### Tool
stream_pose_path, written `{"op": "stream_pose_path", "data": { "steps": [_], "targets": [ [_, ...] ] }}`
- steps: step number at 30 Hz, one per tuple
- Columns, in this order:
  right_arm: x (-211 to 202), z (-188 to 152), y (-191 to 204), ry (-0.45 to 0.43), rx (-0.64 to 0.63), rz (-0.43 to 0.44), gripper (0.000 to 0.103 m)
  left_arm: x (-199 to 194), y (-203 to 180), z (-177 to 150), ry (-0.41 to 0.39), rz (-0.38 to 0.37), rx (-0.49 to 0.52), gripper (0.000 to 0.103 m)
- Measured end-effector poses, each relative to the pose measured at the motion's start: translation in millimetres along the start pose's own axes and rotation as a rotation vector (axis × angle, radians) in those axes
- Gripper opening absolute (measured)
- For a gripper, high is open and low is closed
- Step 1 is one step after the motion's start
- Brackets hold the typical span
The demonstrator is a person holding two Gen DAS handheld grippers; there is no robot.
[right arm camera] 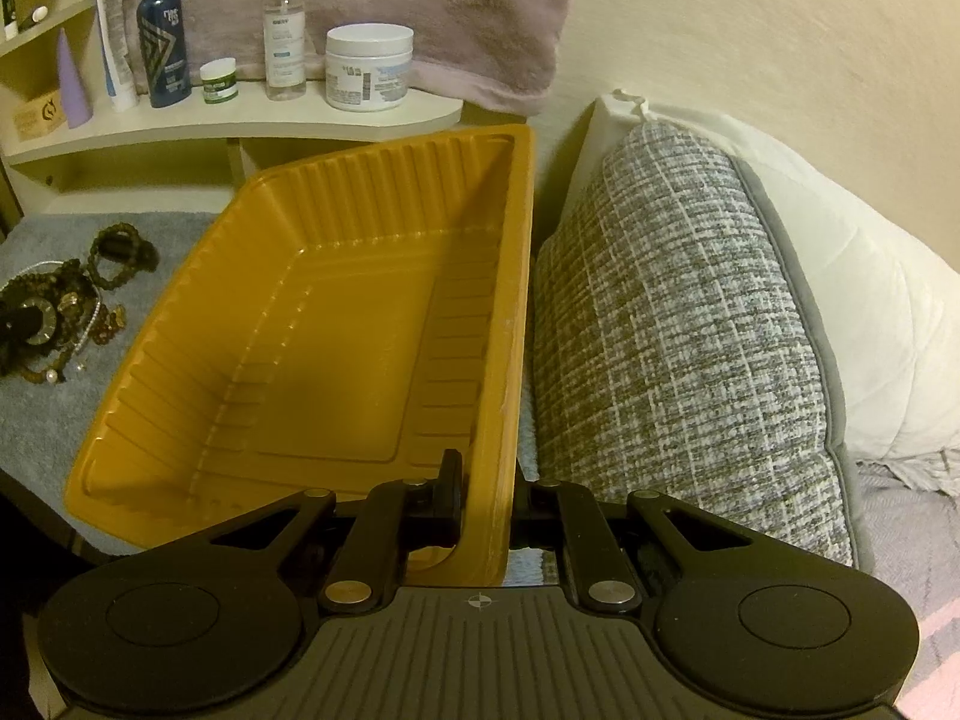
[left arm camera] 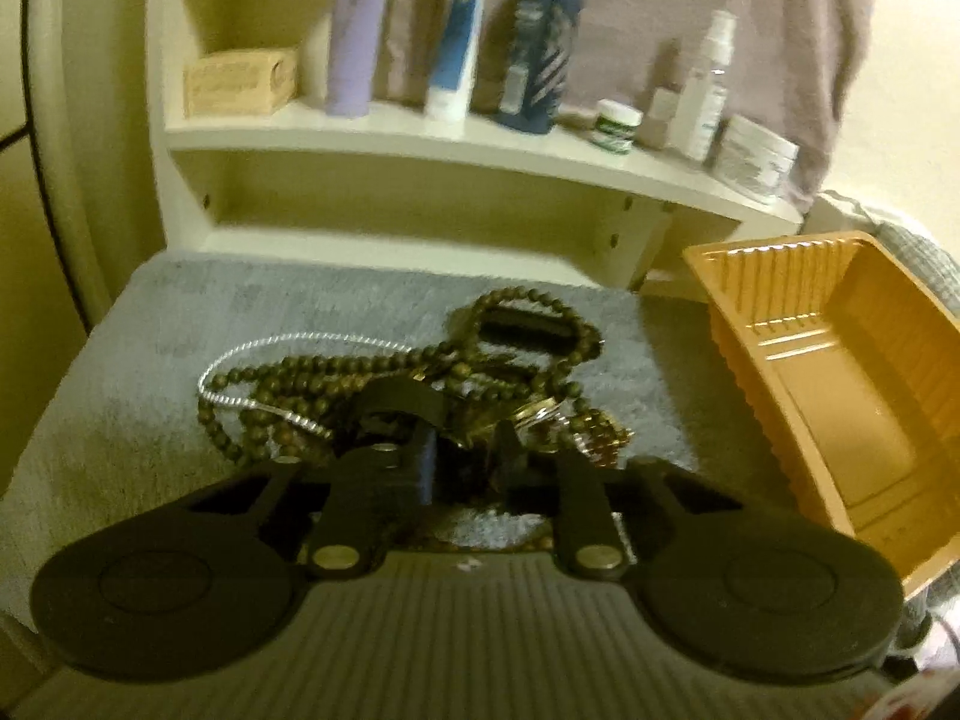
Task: Organize jewelry
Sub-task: 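Close the left gripper on the black watch and lift it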
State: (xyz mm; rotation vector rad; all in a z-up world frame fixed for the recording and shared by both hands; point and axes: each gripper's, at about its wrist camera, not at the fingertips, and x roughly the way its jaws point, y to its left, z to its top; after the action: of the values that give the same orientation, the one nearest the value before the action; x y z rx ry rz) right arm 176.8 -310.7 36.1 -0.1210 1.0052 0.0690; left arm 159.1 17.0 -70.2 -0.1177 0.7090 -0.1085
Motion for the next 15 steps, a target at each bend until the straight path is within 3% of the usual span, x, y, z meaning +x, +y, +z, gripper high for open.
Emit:
{"op": "stream_pose_path", "data": {
  "steps": [2, 15],
  "targets": [
    [-0.5, 0.2, 0.7, -0.004, 0.0, -0.001, 0.012, -4.9, -6.2, 1.4, -0.015, 0.002, 0.033, 0.008],
    [-1.2, -0.4, 0.1, -0.009, 0.002, -0.001, 0.011, -29.1, -24.2, 17.8, -0.07, -0.041, 0.119, 0.008]
  ]
}}
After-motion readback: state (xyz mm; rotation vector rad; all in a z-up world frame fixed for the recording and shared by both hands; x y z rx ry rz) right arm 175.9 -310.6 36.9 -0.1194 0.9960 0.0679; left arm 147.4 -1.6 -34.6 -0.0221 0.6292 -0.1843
